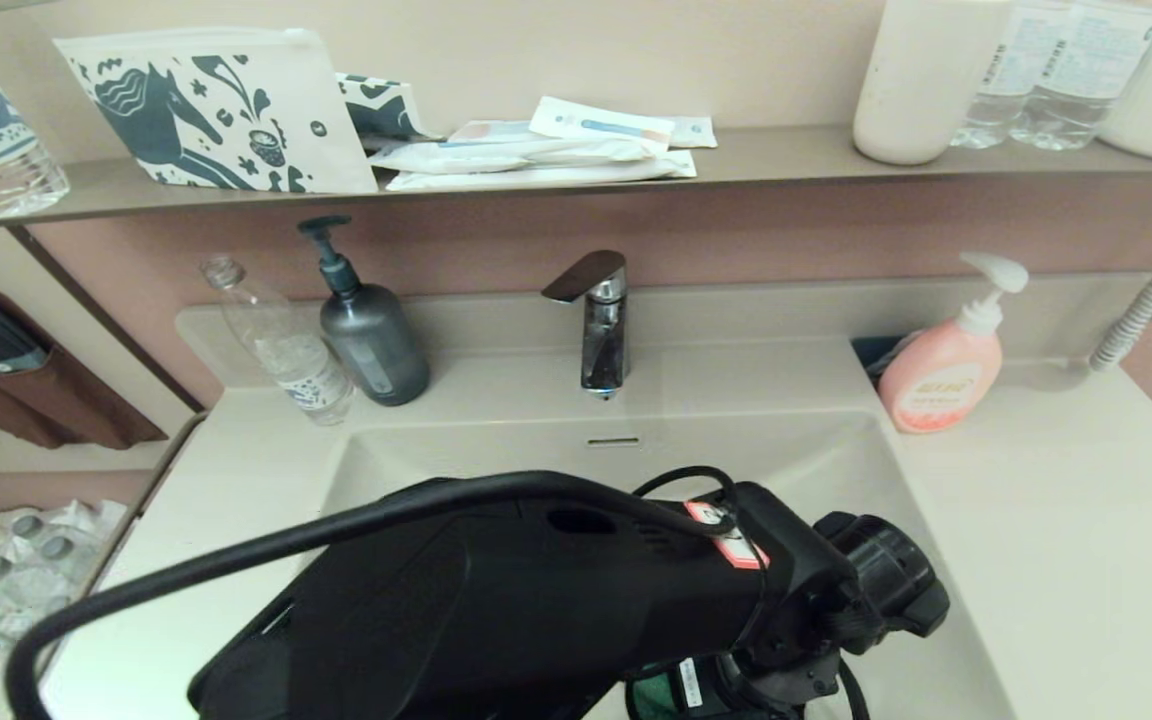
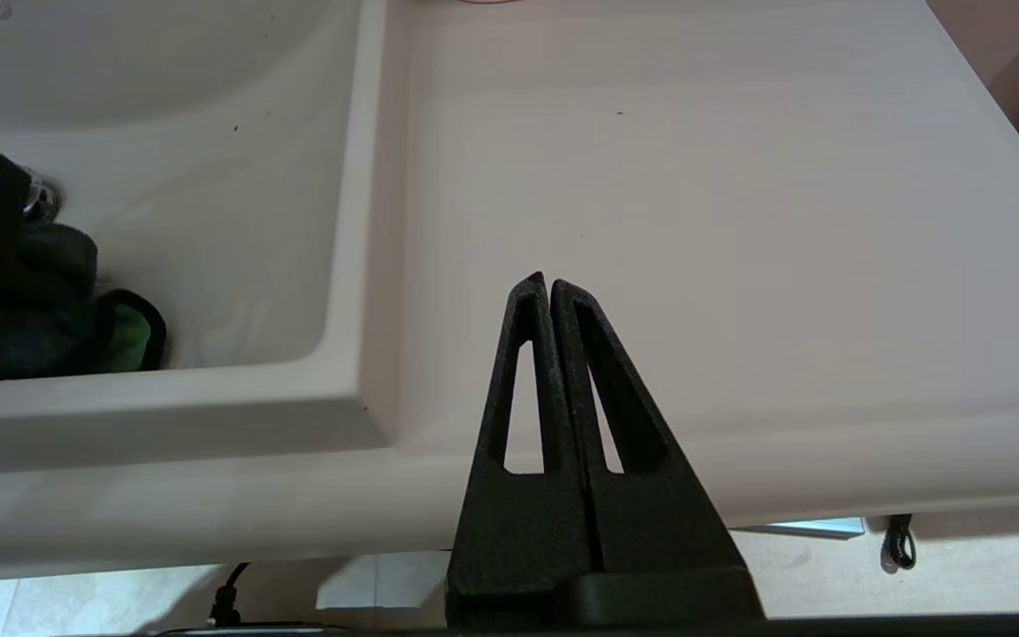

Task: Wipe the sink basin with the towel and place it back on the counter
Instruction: Wipe the sink

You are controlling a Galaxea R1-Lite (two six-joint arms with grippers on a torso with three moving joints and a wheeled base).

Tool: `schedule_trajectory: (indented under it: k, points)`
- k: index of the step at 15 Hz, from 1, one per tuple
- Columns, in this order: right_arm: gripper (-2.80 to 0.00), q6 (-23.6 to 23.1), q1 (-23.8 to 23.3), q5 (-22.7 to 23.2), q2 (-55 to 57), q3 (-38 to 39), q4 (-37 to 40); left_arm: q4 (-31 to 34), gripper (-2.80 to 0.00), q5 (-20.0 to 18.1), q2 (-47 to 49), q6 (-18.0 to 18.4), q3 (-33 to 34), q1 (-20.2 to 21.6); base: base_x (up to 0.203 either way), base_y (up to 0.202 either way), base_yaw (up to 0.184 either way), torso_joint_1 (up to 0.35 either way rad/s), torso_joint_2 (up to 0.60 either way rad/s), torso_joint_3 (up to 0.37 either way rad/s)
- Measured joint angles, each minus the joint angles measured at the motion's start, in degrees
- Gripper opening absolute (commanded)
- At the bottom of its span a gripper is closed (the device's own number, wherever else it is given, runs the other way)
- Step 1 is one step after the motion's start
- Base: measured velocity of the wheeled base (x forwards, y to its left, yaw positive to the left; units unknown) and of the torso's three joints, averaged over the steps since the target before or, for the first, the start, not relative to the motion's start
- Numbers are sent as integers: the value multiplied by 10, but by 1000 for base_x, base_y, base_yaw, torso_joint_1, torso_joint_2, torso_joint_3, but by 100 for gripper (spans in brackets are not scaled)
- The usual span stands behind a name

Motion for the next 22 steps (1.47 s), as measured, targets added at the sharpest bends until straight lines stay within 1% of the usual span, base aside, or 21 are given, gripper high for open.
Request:
schedule_trajectory:
  k: [3, 5, 6, 10, 12, 14, 16, 17, 19, 22]
  points:
    - [-280, 0, 0, 0, 0, 0, 0, -7, -280, 3, 8, 2, 62, 6, 0, 0, 0, 0, 0, 0]
    - [-280, 0, 0, 0, 0, 0, 0, -14, -280, 8, 2, 14, 117, 23, 0, 0, 0, 0, 0, 0]
    - [-280, 0, 0, 0, 0, 0, 0, -18, -280, 8, -5, 22, 143, 34, 0, 0, 0, 0, 0, 0]
    - [-280, 0, 0, 0, 0, 0, 0, -50, -280, 8, -51, 71, 251, 71, 0, 0, 0, 0, 0, 0]
    - [-280, 0, 0, 0, 0, 0, 0, -51, -280, 11, -69, 85, 287, 89, 0, 0, 0, 0, 0, 0]
    - [-280, 0, 0, 0, 0, 0, 0, -68, -280, 16, -89, 121, 317, 111, 0, 0, 0, 0, 0, 0]
    - [-280, 0, 0, 0, 0, 0, 0, -101, -280, 24, -113, 176, 337, 134, 0, 0, 0, 0, 0, 0]
    - [-280, 0, 0, 0, 0, 0, 0, -109, -280, 34, -121, 195, 340, 143, 0, 0, 0, 0, 0, 0]
    - [-280, 0, 0, 0, 0, 0, 0, -118, -280, 49, -133, 219, 343, 147, 0, 0, 0, 0, 0, 0]
    - [-280, 0, 0, 0, 0, 0, 0, -161, -280, 81, -141, 255, 348, 154, 0, 0, 0, 0, 0, 0]
